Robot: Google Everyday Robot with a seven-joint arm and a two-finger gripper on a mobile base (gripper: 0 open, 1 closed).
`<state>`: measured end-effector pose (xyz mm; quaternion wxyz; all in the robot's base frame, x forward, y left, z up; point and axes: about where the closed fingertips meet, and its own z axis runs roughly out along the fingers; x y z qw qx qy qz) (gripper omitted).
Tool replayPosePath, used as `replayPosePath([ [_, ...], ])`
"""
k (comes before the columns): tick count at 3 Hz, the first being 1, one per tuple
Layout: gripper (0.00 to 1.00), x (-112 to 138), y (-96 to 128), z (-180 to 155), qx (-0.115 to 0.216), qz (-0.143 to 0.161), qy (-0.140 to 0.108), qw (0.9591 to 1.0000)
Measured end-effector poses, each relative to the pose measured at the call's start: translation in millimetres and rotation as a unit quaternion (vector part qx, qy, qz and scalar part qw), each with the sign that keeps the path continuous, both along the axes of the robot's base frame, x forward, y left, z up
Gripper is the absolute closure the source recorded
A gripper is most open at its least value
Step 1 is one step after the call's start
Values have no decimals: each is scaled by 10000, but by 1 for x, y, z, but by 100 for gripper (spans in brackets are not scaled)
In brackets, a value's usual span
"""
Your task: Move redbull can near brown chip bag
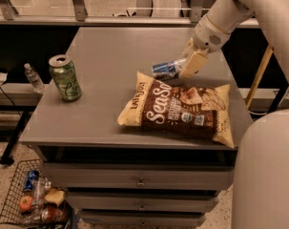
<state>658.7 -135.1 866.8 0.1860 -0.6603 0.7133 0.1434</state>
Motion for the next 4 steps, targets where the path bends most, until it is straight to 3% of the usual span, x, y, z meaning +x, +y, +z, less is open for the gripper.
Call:
replayPosePath([
  [2,12,11,6,-4,63,-50,-117,9999],
  [3,0,14,9,-6,84,-63,-151,9998],
  [4,0,14,9,-6,85,-63,-152,9998],
])
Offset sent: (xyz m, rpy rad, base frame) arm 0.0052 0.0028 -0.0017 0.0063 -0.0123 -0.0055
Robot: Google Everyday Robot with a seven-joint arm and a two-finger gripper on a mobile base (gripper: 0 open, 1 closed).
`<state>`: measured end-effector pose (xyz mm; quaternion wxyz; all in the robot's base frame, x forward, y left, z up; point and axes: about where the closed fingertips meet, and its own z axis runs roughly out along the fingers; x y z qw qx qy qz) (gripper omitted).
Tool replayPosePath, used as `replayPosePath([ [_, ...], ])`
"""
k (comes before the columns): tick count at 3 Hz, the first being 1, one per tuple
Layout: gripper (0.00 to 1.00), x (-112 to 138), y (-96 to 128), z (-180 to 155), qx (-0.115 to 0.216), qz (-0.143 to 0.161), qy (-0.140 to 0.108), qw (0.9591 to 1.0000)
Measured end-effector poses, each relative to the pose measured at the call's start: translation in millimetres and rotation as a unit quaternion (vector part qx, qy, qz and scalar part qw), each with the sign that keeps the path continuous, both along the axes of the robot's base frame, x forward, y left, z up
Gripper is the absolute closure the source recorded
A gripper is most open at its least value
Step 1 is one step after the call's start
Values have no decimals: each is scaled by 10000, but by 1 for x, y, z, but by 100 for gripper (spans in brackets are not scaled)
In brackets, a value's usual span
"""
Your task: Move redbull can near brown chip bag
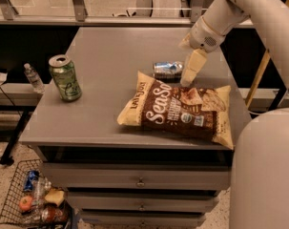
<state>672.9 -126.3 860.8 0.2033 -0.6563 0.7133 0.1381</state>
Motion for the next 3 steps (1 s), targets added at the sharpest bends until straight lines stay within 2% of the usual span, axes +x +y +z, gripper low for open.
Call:
replayPosePath([
  [1,0,-7,3,28,5,-51,-414,9991],
  [2,0,-32,4,77,-123,-234,-1148,9930],
  [3,0,-77,1,119,-251,-486,-1790,9823],
])
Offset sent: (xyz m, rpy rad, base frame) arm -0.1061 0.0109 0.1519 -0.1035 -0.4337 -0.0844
